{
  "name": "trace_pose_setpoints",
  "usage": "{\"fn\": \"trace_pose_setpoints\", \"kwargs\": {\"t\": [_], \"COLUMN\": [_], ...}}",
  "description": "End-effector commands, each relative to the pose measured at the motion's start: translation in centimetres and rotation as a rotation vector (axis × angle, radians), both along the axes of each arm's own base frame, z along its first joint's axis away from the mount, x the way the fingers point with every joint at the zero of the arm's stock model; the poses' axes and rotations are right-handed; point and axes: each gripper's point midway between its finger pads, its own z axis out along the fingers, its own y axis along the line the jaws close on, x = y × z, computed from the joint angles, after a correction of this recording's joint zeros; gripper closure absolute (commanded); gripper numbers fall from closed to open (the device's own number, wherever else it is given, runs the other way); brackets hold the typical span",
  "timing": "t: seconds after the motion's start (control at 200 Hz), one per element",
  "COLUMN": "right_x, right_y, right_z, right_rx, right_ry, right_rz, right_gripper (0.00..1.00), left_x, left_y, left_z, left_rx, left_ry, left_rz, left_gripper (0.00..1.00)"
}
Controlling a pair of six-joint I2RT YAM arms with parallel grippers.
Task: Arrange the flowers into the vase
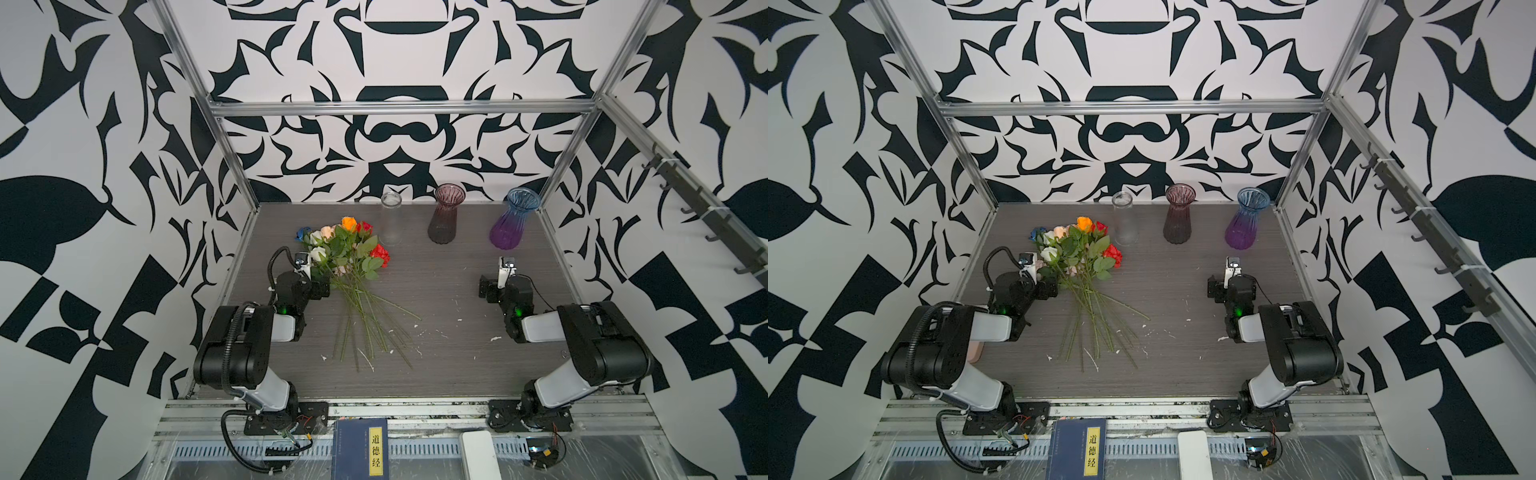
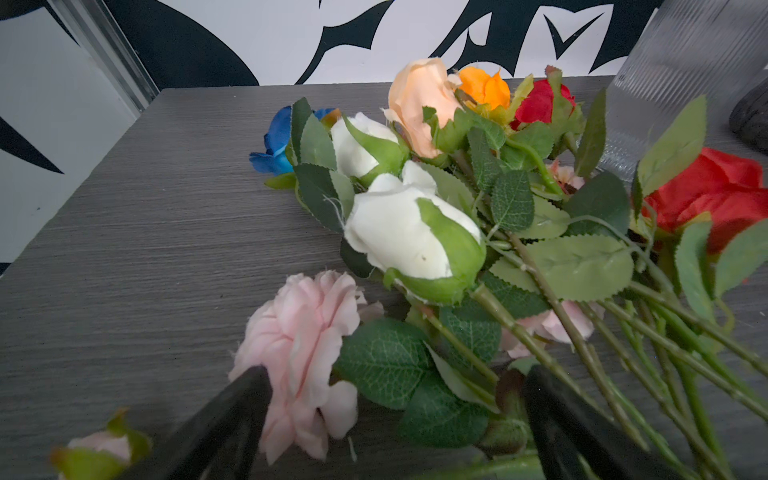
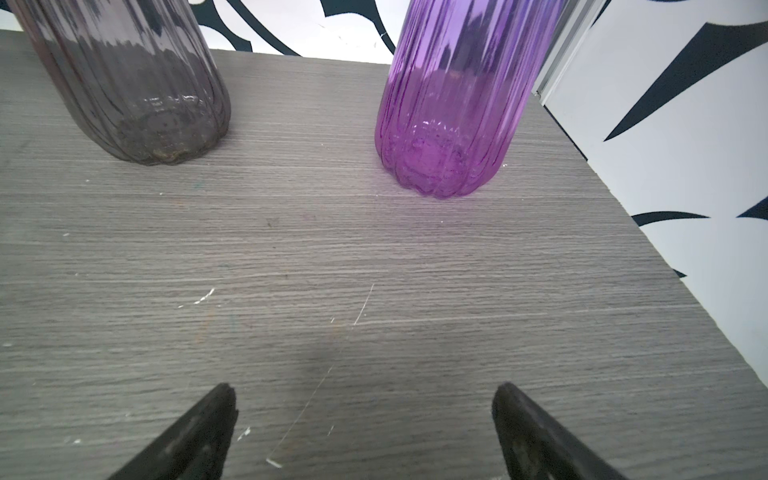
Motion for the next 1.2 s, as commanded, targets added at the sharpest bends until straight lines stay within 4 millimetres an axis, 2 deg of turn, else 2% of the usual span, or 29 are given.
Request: {"fn": "trace_pose_setpoints", "kwargs": {"t": [0.0,0.545,0.575,0.64,0.725,0.74,0.79,0.885,0.925,0.97,1.06,1.125,1.195], "right_x": [0.9,1.0,0.9,0.7,-0.2,-0.3,-0.4,-0.3,-0.3,-0.2,-0.8,-1.3,-2.4], "right_y": [0.0,0.2,0.1,-0.2,-1.2,-1.5,-2.1,-0.9,-0.1,1.9,5.0,7.7,9.9], "right_z": [1.9,1.9,2.0,3.4,5.8,6.1,7.4,9.6,10.1,10.6,10.8,10.6,10.0], "right_rx": [0.007,0.003,0.003,-0.011,-0.044,-0.037,0.020,0.147,0.215,0.317,0.483,0.610,0.620], "right_ry": [-0.067,-0.064,-0.067,-0.092,-0.042,-0.025,0.005,0.045,0.063,0.094,0.192,0.250,0.283], "right_rz": [-0.011,0.000,-0.006,-0.039,-0.152,-0.175,-0.248,-0.241,-0.225,-0.146,-0.052,0.021,0.046], "right_gripper": [0.00,0.00,0.00,0.00,0.00,0.00,0.00,0.00,0.00,0.01,0.06,0.15,0.16], "left_x": [0.1,0.3,0.3,0.1,-1.4,-1.7,-2.6,-4.9,-5.8,-6.8,-8.8,-10.7,-12.0], "left_y": [-0.2,0.0,0.5,2.3,1.4,1.4,1.5,-0.6,-1.6,-3.0,-6.8,-10.0,-11.9], "left_z": [0.8,0.9,1.0,2.5,5.5,7.3,10.3,15.6,17.2,18.2,18.3,17.2,15.5], "left_rx": [0.000,-0.002,0.003,0.000,0.013,-0.003,-0.127,-0.303,-0.377,-0.438,-0.491,-0.465,-0.412], "left_ry": [-0.034,-0.026,-0.034,-0.055,-0.069,-0.106,-0.157,-0.251,-0.272,-0.266,-0.166,-0.087,-0.033], "left_rz": [-0.010,-0.003,0.025,0.149,0.129,0.139,0.182,0.087,0.044,-0.012,-0.140,-0.231,-0.246], "left_gripper": [0.01,0.01,0.01,0.01,0.01,0.01,0.01,0.01,0.01,0.01,0.01,0.01,0.01]}}
